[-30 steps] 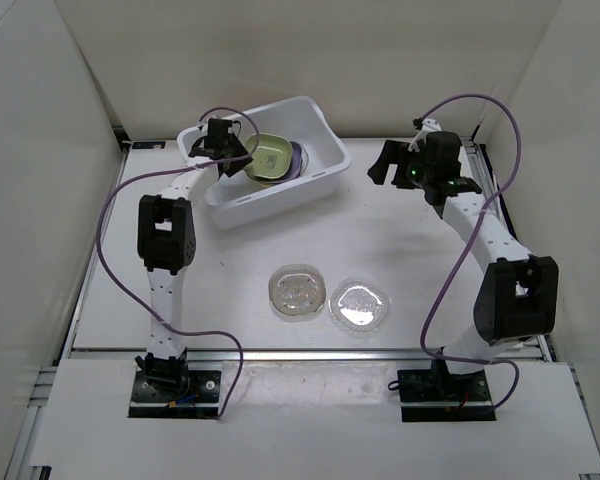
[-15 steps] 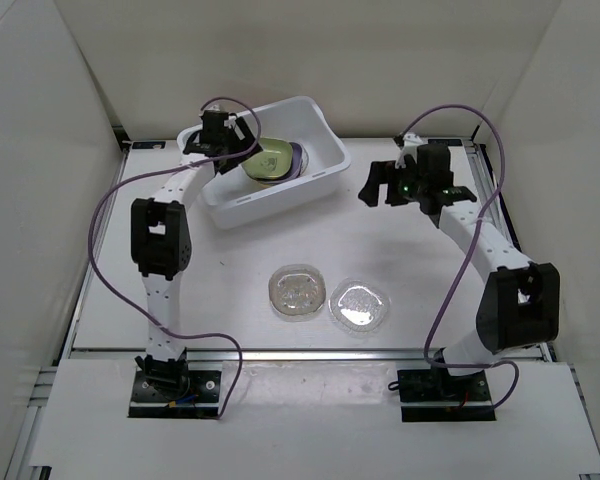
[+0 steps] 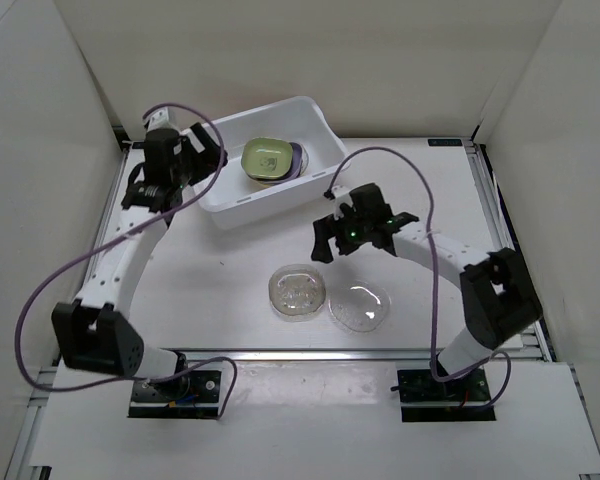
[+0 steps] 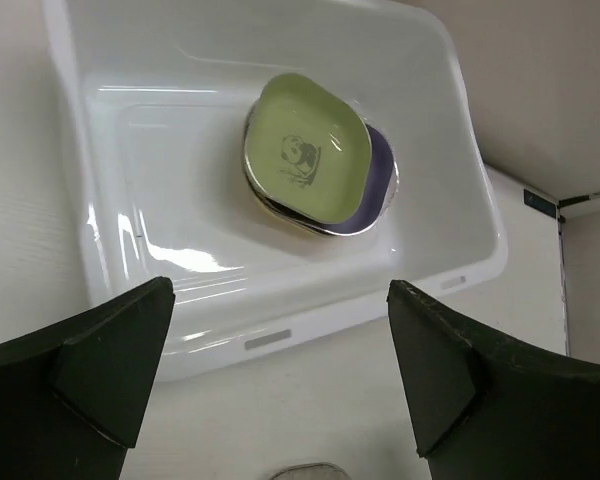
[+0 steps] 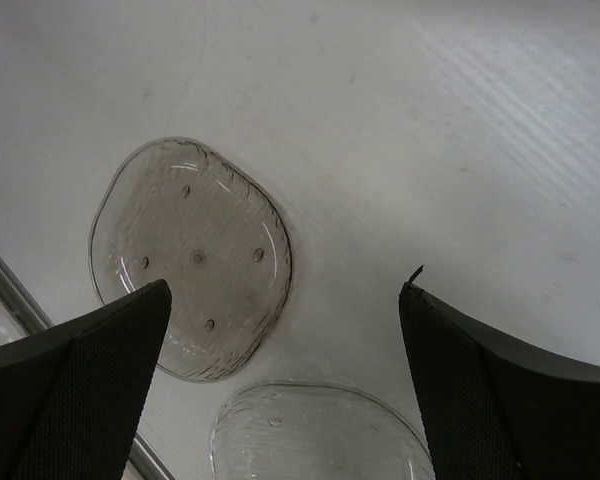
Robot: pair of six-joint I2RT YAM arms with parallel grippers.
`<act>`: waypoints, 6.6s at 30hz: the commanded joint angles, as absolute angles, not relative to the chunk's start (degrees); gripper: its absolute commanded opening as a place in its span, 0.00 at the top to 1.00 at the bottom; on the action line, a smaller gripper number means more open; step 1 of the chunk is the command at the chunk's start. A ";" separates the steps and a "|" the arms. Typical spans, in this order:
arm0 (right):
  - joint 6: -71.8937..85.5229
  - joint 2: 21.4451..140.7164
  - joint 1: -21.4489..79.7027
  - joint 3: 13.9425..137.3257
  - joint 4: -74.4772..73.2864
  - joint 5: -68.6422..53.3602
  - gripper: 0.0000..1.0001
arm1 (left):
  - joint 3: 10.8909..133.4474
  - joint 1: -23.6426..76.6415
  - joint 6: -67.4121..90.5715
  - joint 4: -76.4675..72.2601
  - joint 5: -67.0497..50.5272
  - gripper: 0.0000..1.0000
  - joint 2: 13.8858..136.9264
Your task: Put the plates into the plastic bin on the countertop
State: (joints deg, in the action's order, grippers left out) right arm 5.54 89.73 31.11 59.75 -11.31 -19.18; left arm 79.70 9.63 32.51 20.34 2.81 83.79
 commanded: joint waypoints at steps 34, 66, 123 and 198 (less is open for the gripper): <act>4.05 88.59 42.01 66.92 -3.85 -19.51 1.00 | 65.56 8.70 35.86 42.89 27.58 0.01 55.79; 22.86 143.79 28.83 133.24 4.39 -7.47 1.00 | 63.20 -5.62 29.35 24.43 11.51 0.01 70.58; 31.62 55.56 21.10 35.96 -28.83 4.92 0.01 | 56.43 25.92 31.73 24.61 -1.59 0.01 73.39; 31.64 149.94 29.36 136.93 6.51 -1.32 0.99 | 76.47 -8.79 24.79 30.94 15.12 0.01 85.43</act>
State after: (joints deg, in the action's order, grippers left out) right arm 30.28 148.79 30.33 133.01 3.27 -5.04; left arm 77.19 -8.34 25.54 32.08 15.38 86.59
